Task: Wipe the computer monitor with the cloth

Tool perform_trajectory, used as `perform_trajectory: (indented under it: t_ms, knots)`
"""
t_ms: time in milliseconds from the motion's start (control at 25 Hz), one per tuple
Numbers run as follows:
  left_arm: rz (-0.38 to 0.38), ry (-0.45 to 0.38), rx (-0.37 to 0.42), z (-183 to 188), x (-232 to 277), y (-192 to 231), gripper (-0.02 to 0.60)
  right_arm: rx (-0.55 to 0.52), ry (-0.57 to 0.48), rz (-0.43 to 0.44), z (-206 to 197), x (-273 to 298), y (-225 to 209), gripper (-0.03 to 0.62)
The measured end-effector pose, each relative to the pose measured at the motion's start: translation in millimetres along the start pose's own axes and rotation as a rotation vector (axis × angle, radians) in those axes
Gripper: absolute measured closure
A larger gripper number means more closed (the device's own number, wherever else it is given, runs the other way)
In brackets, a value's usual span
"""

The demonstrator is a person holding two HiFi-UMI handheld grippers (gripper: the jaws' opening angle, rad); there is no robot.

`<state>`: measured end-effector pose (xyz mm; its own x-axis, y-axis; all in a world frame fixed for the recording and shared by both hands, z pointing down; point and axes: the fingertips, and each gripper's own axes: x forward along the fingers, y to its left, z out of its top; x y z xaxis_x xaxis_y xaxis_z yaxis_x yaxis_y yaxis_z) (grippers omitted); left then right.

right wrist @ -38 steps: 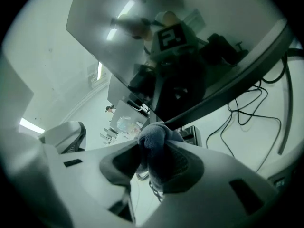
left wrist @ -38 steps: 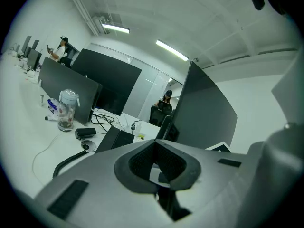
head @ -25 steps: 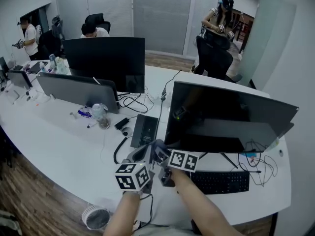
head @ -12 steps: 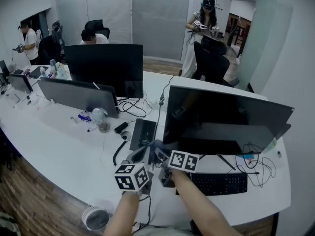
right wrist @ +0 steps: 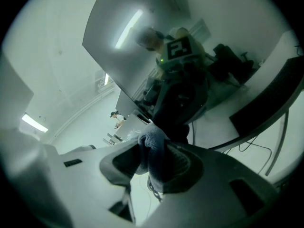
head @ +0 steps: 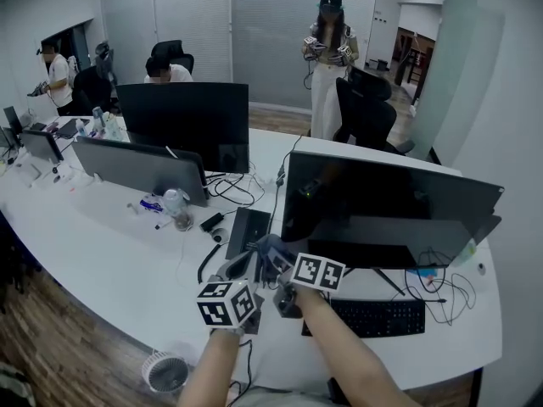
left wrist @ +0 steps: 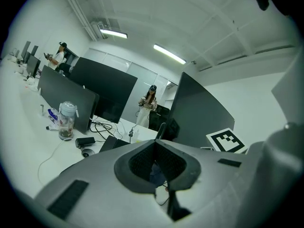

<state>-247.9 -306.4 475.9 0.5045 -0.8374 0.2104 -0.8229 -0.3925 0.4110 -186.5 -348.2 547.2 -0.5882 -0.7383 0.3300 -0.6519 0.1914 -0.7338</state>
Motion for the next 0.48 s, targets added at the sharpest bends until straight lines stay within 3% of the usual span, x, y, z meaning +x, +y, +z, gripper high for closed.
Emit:
perform_trajectory:
  t_ms: [480]
  knots:
    - [0.017, -0.038, 0.02, 16.9, -8.2, -9.3, 0.575, -0.038, 0.002, 0.025, 13.1, -6.5, 13.0, 0.467]
